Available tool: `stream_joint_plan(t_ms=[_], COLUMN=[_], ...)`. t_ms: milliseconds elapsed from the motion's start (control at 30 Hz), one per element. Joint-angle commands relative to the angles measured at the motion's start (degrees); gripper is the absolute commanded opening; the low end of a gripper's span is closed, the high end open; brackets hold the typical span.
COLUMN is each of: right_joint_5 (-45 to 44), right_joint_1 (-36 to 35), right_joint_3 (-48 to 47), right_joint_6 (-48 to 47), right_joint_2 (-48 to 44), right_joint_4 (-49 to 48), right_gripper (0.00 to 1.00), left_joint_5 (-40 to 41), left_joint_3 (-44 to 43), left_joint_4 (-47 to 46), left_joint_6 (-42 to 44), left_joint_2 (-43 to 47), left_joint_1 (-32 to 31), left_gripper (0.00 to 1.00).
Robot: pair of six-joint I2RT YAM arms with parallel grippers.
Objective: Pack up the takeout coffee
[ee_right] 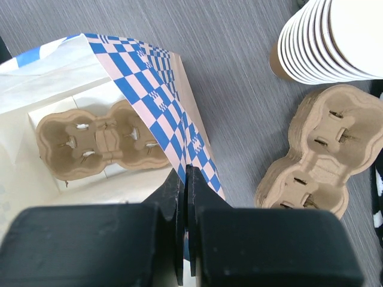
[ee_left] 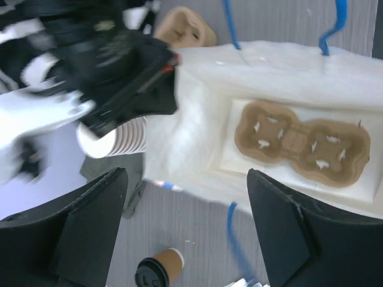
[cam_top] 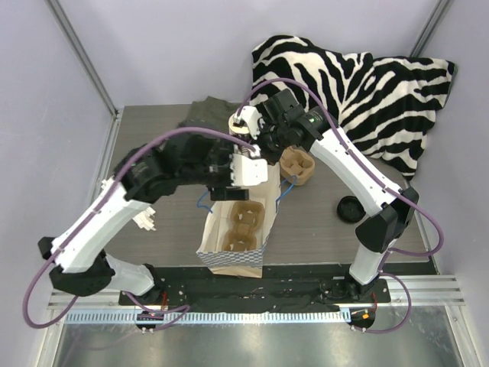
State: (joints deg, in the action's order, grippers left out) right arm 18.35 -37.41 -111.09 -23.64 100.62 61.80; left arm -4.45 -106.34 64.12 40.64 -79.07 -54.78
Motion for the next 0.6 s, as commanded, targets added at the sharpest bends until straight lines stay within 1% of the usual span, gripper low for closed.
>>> stream_joint_plan(t_ms=[0, 67, 100, 167, 200, 267, 300, 333, 367, 400, 433, 467, 500, 533, 567], right_joint_5=[-0.59, -0.77, -0.94, -1.03, -1.12, -1.39, -1.47, -1.65, -1.65, -1.74, -1.65, -1.74, -1.74, -1.74, -1.65], right_joint_1=[-0.30, -0.30, -0.30, -0.30, -0.30, -0.30, -0.30, -0.30, -0.30, -0.30, -0.30, -0.30, -0.30, -0.30, -0.30], right_joint_3=[0.61, 0.70, 0.70, 0.79, 0.87, 0.96, 0.96, 1.05, 0.96, 1.05, 0.96, 0.96, 0.87, 0.70, 0.70], right_joint_6=[-0.27, -0.27, -0.27, -0.09, -0.09, 0.00, 0.00, 0.00, 0.00, 0.08, 0.17, 0.35, 0.43, 0.52, 0.61], right_joint_2=[-2.27, -2.09, -2.09, -2.01, -1.92, -1.83, -1.92, -2.00, -2.01, -2.01, -1.92, -1.74, -1.74, -1.57, -1.48], right_joint_4=[-1.07, -1.33, -1.33, -1.42, -1.42, -1.42, -1.42, -1.51, -1.51, -1.51, -1.59, -1.60, -1.60, -1.60, -1.60], right_gripper=[0.01, 0.01, 0.01, 0.01, 0.01, 0.01, 0.01, 0.01, 0.01, 0.01, 0.01, 0.01, 0.01, 0.01, 0.01], left_joint_5=[-7.57, -9.17, -9.78, -10.66, -11.63, -13.73, -14.35, -14.80, -15.50, -16.46, -17.60, -18.74, -20.06, -20.68, -19.38], left_joint_3=[-6.67, -8.70, -9.23, -9.84, -10.02, -9.59, -8.19, -7.57, -7.21, -6.25, -5.37, -4.67, -2.14, -0.46, 1.12], left_joint_4=[-4.88, -5.58, -7.24, -8.30, -8.83, -9.71, -10.06, -9.98, -7.71, -6.56, -5.42, -2.62, -2.25, -2.16, -2.50], left_joint_6=[-8.02, -11.36, -15.38, -19.27, -23.37, -27.70, -29.81, -34.44, -36.32, -37.99, -40.36, -40.38, -41.95, -42.22, -42.49], left_joint_2=[3.57, 4.27, 5.14, 5.59, 6.20, 6.90, 7.34, 7.52, 7.00, 6.56, 5.25, 4.46, 3.75, 3.14, 1.65], left_joint_1=[5.73, 9.42, 11.87, 14.95, 19.15, 24.26, 30.20, 33.22, 36.30, 42.94, 46.14, 49.13, 54.73, 58.70, 60.91], left_gripper=[0.90, 0.91, 0.91, 0.94, 0.95, 0.96, 0.96, 0.98, 0.98, 0.98, 0.98, 0.98, 1.00, 0.99, 1.00])
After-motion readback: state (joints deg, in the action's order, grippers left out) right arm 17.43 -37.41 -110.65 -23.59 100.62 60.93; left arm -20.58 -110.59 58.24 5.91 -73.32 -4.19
